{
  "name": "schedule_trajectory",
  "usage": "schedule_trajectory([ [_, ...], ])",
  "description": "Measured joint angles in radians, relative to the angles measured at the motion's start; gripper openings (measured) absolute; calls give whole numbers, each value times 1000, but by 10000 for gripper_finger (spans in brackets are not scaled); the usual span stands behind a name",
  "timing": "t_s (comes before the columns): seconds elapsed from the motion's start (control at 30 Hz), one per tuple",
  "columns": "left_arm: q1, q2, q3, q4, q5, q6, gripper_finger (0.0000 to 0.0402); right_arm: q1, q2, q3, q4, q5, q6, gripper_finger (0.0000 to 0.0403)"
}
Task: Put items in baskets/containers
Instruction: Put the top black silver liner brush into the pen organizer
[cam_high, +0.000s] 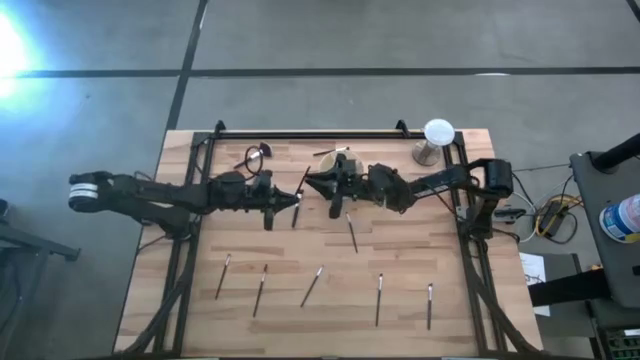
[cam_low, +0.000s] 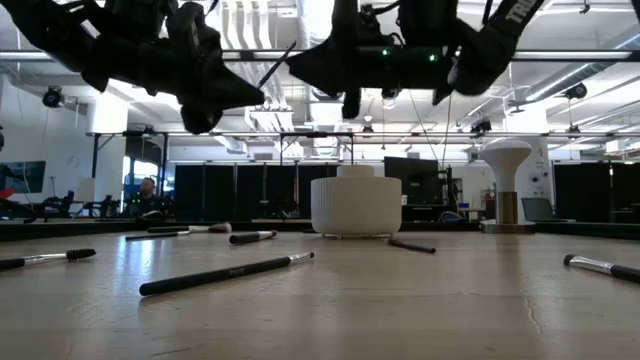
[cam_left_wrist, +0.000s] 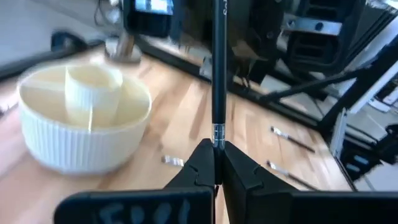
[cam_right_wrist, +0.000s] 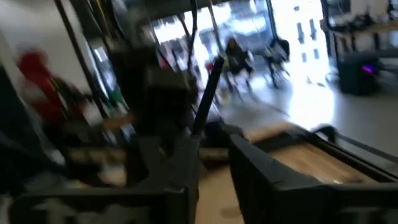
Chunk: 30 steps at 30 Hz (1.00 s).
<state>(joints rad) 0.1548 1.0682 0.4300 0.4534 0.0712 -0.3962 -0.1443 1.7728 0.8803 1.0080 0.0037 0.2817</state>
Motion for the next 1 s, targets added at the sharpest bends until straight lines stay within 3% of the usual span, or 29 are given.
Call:
schedule_trajectory([
  [0.23,63,-38,3,-132,125,-184,6,27,-197,54,-601,152,-290,153],
  [0.43,112,12,6,-137,299,-355,6,101,-234,156,-876,237,-556,175],
  [0.83,120,131,66,-132,441,-471,6,189,3,534,-1324,352,-937,201],
  [1.0,123,150,75,-134,466,-471,6,204,113,676,-1469,389,-1008,201],
])
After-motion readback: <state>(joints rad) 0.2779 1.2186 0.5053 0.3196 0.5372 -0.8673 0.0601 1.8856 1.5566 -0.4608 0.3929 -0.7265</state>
